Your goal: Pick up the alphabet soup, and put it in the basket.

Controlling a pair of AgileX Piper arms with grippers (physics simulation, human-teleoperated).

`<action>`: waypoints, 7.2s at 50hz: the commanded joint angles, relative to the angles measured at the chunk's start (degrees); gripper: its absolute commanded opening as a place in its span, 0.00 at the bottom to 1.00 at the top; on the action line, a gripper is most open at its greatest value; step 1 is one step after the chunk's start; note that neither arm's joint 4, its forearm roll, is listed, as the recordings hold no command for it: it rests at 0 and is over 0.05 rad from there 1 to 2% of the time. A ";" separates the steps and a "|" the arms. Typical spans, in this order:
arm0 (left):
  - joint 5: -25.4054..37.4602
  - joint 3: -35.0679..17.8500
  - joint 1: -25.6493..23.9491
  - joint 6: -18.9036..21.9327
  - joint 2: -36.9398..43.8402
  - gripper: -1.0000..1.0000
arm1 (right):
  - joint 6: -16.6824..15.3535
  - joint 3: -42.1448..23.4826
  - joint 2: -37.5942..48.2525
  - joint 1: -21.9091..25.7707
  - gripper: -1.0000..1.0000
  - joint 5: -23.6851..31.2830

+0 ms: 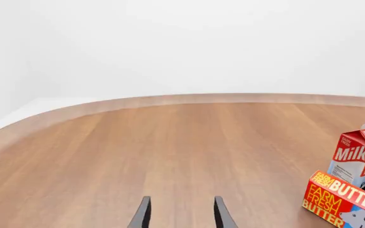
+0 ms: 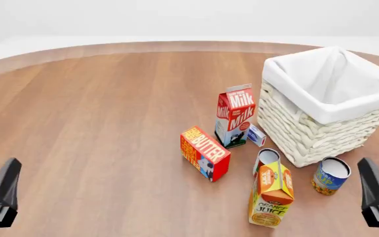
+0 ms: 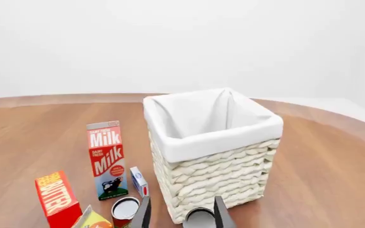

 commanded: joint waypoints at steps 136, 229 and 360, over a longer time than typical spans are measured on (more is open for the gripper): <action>0.00 0.00 0.00 0.00 0.00 1.00 | -1.71 0.22 53.19 -6.10 1.00 -30.76; 0.00 0.00 0.00 0.00 0.00 1.00 | -1.96 0.22 96.45 -7.43 1.00 -64.13; 0.00 0.00 0.00 0.00 0.00 1.00 | -7.70 -6.04 36.93 -3.88 0.00 -9.78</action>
